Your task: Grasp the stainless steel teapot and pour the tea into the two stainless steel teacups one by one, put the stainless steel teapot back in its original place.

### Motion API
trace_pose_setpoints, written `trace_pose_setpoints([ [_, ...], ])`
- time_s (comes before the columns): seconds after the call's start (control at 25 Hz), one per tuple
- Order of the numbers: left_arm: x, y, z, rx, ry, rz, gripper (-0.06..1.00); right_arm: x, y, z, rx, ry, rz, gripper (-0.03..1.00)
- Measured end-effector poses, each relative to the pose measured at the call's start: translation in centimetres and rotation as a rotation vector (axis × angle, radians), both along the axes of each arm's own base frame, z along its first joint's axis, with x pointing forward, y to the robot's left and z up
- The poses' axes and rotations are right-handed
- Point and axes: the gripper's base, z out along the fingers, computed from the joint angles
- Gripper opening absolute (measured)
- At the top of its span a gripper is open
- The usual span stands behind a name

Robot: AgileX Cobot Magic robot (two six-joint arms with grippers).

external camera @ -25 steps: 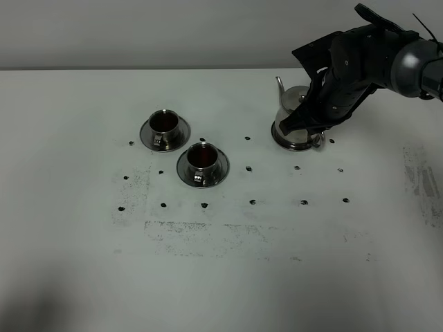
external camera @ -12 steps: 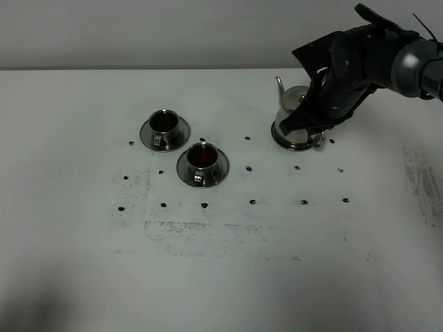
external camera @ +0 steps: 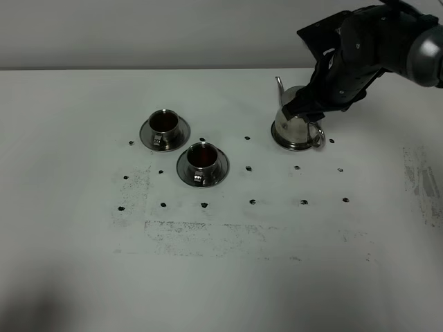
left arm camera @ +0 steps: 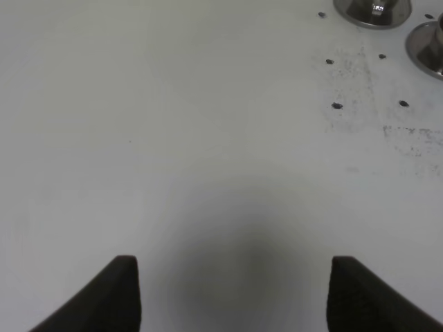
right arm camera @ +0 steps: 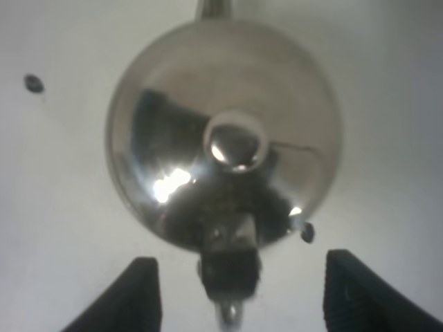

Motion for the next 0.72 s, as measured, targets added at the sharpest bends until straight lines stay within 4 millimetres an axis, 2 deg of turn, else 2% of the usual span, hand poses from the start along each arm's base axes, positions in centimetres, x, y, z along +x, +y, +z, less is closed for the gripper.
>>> trace_pose_setpoints([
  [0.16,0.0,0.0,0.0,0.0,0.0,0.0,0.56,-1.0,-0.3,3.1,0.019,-0.063,0.0,0.51],
  [0.24,0.0,0.0,0.0,0.0,0.0,0.0,0.56,-2.3,-0.5,4.2,0.039,-0.087,-0.002,0.51],
  [0.48,0.0,0.0,0.0,0.0,0.0,0.0,0.56,-7.9,-1.8,5.9,0.081,-0.077,-0.014,0.5],
  [0.72,0.0,0.0,0.0,0.0,0.0,0.0,0.56,-14.6,-3.5,9.8,0.14,-0.149,-0.022,0.48],
])
